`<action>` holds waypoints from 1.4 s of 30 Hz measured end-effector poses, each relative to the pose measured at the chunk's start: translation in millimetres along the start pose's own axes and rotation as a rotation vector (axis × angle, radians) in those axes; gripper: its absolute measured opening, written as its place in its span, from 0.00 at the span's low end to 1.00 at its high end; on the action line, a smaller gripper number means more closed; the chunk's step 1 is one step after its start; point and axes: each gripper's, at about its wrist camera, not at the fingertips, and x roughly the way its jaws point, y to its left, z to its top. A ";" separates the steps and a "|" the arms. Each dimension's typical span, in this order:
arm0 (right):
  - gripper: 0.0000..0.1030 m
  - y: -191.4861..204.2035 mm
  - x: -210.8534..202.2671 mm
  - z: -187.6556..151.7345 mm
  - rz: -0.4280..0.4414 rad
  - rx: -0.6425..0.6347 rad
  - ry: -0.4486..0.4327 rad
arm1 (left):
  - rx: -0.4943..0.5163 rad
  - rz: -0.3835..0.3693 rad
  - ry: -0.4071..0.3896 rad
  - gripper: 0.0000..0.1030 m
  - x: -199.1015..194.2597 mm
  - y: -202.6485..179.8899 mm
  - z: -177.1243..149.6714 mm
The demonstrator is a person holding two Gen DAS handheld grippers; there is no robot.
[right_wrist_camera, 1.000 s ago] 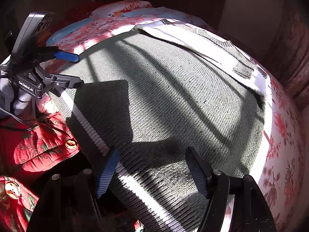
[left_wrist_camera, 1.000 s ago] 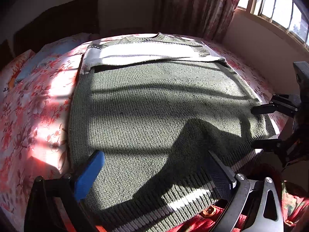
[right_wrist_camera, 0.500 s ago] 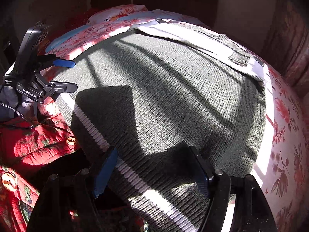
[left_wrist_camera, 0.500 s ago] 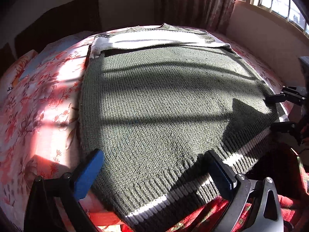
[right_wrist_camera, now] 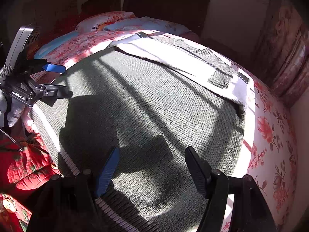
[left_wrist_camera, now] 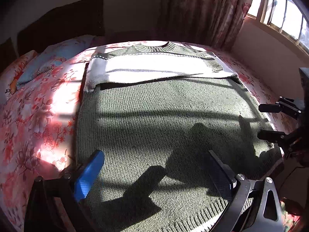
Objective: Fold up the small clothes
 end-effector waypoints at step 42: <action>0.72 1.6 -2.6 -63.9 0.021 0.025 0.078 | -0.054 0.111 0.085 1.00 21.0 37.0 -23.0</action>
